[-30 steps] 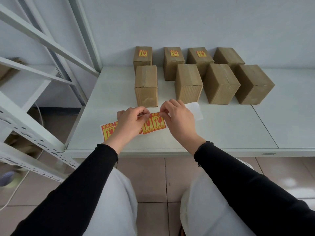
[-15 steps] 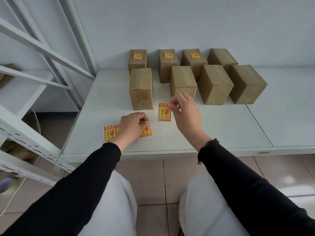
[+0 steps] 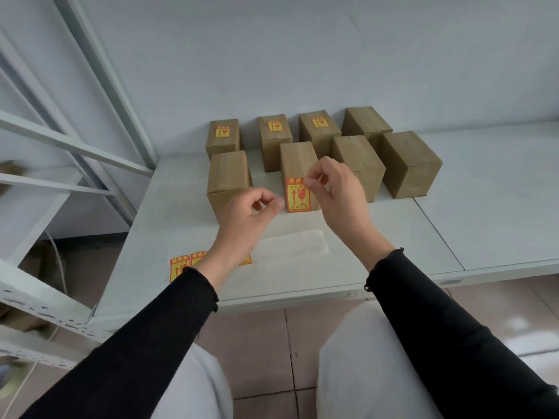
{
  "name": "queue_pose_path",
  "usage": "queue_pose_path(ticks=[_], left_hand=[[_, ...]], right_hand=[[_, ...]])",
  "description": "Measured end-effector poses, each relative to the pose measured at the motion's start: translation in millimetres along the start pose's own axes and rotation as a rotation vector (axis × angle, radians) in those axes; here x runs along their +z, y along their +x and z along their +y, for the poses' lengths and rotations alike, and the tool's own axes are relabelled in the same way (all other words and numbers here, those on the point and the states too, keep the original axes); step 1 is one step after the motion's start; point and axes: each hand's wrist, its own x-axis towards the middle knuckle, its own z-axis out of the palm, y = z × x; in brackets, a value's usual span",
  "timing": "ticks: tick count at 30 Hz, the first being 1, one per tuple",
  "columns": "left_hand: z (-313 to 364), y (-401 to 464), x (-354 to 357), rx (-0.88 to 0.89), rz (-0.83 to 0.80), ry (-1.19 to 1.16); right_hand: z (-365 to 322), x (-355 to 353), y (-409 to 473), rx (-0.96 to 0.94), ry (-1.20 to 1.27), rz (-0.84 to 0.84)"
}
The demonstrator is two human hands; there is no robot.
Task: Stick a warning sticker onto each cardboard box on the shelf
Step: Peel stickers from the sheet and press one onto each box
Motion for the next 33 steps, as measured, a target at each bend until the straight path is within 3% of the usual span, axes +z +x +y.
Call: queue_pose_path(ticks=[8, 16, 24, 33], left_hand=[[45, 49, 37, 0.042, -0.106, 0.015], [83, 146, 100, -0.043, -0.208, -0.022], [91, 285, 171, -0.228, -0.193, -0.085], [56, 350, 229, -0.366, -0.203, 0.058]], right_hand=[[25, -50, 34, -0.001, 0.058, 0.104], [95, -79, 115, 0.116, 0.038, 0.126], [193, -75, 239, 0.268, -0.176, 0.03], [266, -46, 274, 0.286, -0.269, -0.086]])
